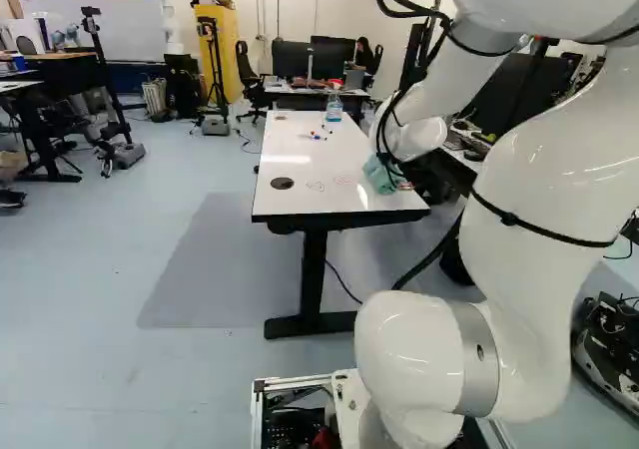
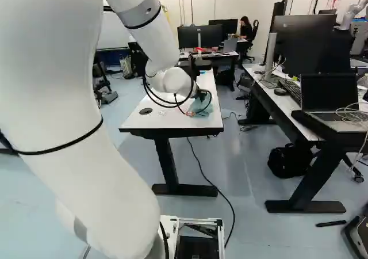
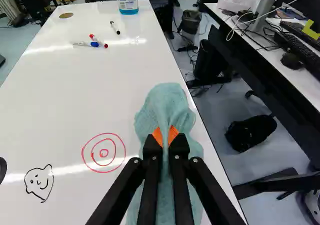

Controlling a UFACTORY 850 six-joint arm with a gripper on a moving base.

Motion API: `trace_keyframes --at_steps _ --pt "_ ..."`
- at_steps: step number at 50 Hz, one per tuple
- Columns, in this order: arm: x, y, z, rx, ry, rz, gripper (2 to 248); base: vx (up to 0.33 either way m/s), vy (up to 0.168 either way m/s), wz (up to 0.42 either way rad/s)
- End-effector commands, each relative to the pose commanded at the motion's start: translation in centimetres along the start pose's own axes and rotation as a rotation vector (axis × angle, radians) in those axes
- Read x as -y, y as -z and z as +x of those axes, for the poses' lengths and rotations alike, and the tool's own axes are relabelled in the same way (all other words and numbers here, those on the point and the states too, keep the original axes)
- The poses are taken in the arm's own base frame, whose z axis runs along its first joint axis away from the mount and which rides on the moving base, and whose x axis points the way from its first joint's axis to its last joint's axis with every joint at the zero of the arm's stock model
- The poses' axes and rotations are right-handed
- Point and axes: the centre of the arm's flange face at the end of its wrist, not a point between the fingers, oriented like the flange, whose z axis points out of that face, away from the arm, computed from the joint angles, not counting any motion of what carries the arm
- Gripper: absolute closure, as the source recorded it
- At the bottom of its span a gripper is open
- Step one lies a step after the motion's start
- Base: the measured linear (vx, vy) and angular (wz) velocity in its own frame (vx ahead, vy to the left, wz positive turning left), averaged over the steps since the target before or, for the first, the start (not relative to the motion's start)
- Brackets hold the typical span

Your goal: Clean the table with the green towel

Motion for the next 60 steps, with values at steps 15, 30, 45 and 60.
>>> trace_keyframes --at_steps 15,30,45,60 --pt "1.2 -1.2 0.5 0.039 0.015 0.02 220 0.0 0.0 0.0" --pt "1.4 -2.6 0.4 0.072 0.018 0.024 220 0.0 0.0 0.0" --pt "1.7 -4.9 -0.1 0.095 0.021 0.03 220 0.0 0.0 0.0" --pt "2.0 -6.1 -1.1 0.123 0.024 0.035 220 0.0 0.0 0.0"
